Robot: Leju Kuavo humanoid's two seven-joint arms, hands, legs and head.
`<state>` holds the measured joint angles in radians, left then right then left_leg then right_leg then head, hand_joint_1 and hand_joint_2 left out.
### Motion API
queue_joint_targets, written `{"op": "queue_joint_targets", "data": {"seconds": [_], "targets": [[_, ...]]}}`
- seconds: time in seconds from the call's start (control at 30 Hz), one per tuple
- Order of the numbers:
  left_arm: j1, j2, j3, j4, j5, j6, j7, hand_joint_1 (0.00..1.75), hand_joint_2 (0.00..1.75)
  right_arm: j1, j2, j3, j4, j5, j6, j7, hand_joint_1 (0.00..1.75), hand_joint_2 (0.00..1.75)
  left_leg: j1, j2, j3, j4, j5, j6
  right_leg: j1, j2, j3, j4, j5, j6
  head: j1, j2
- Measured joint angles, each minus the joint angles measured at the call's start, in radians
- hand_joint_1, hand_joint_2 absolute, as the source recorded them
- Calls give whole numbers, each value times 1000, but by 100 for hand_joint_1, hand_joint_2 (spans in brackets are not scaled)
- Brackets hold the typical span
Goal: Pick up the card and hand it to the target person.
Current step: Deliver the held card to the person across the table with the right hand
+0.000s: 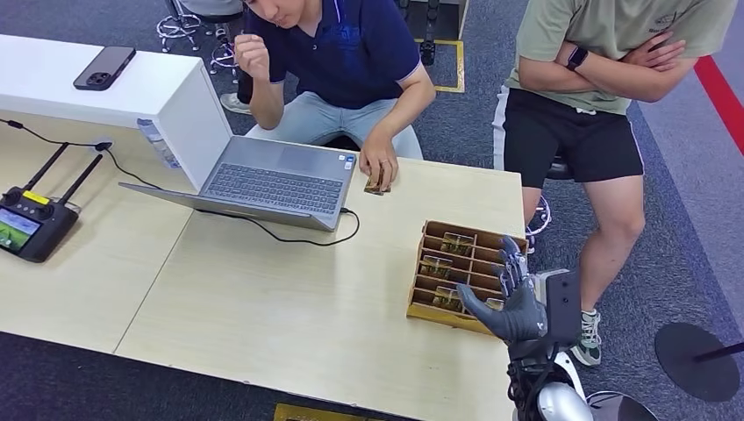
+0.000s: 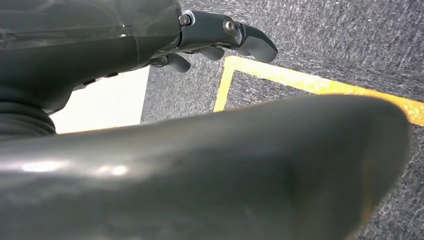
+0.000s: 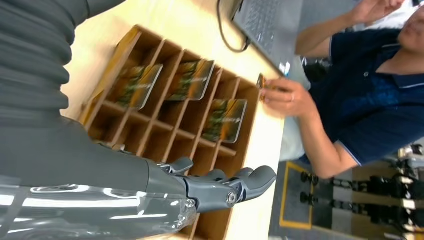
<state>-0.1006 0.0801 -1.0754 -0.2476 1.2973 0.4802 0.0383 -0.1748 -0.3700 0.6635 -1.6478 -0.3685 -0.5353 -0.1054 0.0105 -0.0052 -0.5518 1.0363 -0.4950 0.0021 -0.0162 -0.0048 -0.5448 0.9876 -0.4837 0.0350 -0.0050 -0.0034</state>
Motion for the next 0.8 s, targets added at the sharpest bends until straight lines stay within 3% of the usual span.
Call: {"op": "queue_joint_targets", "data": {"seconds": [0.23, 0.8], "targets": [[-1, 0, 0, 0, -1, 7, 25, 0, 0, 61, -17, 1, -38, 92, -45, -17, 0, 175, 0, 0, 0, 0, 0, 0, 0, 0, 0, 0, 0, 0, 0, 0], [-2, 0, 0, 0, 0, 10, 35, 0, 0, 76, -21, 9, -49, 230, -85, 19, 0, 175, 0, 1, 0, 0, 0, 0, 0, 1, 0, 0, 0, 0, 0, 0]]}}
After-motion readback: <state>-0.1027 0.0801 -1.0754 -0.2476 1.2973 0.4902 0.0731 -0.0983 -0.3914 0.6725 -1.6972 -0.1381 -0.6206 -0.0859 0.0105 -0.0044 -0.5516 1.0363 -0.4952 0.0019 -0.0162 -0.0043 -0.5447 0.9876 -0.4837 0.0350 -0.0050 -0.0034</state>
